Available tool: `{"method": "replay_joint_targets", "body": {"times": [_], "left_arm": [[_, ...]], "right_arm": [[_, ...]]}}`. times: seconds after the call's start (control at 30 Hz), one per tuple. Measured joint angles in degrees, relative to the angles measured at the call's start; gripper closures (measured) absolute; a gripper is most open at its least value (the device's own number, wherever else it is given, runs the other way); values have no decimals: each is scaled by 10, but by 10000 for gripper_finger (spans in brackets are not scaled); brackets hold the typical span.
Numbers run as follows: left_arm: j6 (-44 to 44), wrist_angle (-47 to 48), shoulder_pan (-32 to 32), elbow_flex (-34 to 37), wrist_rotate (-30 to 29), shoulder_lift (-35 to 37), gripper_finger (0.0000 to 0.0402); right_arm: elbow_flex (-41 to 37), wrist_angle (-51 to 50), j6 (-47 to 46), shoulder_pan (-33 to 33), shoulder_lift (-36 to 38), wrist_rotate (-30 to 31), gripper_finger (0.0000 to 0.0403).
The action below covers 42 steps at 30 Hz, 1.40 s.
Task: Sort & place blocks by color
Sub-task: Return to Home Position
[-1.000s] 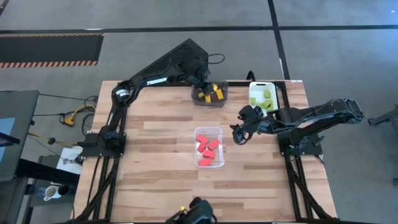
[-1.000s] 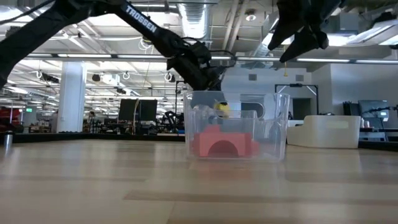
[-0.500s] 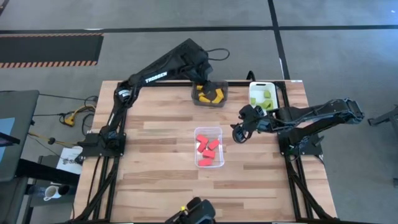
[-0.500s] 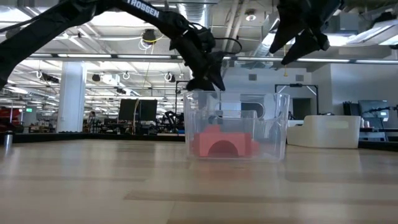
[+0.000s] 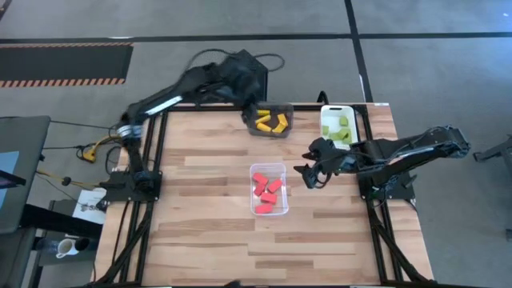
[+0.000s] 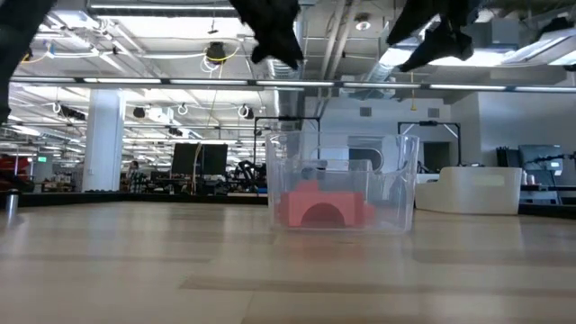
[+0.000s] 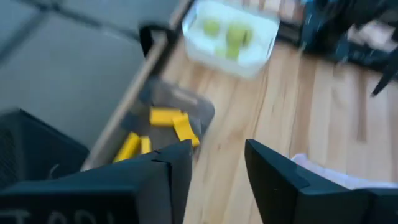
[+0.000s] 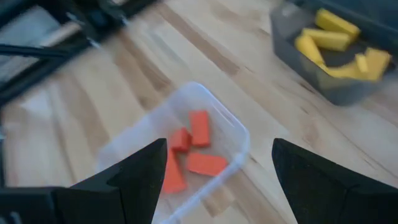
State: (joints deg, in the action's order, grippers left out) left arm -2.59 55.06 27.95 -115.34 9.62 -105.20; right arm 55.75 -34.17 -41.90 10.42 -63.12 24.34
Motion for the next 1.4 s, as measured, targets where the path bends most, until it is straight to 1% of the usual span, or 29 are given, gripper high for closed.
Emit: {"method": "replay_joint_targets", "body": {"times": [0.07, 0.17, 0.33, 0.4, 0.5, 0.6, 0.7, 0.77, 0.87, 0.97, 1.07, 1.13, 1.27, 1.3, 1.33, 1.4], "left_arm": [[1, -39, -4, 44, -13, 56, 283], [-2, -94, -6, 124, -14, 146, 296], [3, -219, -3, 294, -9, 289, 310], [19, -276, 2, 363, 5, 343, 314], [55, -359, 14, 457, 30, 416, 318], [80, -419, 29, 542, 66, 479, 323], [115, -471, 44, 610, 96, 539, 329], [138, -480, 53, 643, 100, 579, 334], [157, -482, 60, 684, 98, 643, 342], [170, -487, 62, 719, 84, 711, 350], [188, -499, 62, 753, 67, 770, 359], [203, -513, 62, 778, 62, 805, 364], [237, -531, 62, 828, 61, 862, 376], [246, -532, 62, 840, 61, 874, 379], [255, -532, 62, 851, 61, 884, 382], [265, -530, 62, 872, 61, 904, 388]], "right_arm": [[0, 13, 17, 9, 12, 0, 92], [0, 53, 62, 20, 33, -2, 92], [0, 118, 161, 25, 77, -12, 92], [0, 146, 201, 17, 95, -31, 92], [0, 178, 249, -5, 118, -77, 98], [0, 199, 285, -31, 136, -117, 109], [0, 205, 305, -55, 153, -142, 126], [-7, 213, 315, -66, 167, -153, 139], [-56, 259, 317, -75, 199, -164, 164], [-129, 334, 297, -84, 245, -170, 200], [-201, 418, 267, -91, 288, -169, 246], [-247, 456, 244, -96, 311, -169, 283], [-310, 467, 195, -112, 337, -169, 371], [-323, 468, 185, -115, 340, -169, 386], [-336, 469, 175, -116, 342, -168, 392], [-356, 469, 160, -116, 344, -169, 388]]}}
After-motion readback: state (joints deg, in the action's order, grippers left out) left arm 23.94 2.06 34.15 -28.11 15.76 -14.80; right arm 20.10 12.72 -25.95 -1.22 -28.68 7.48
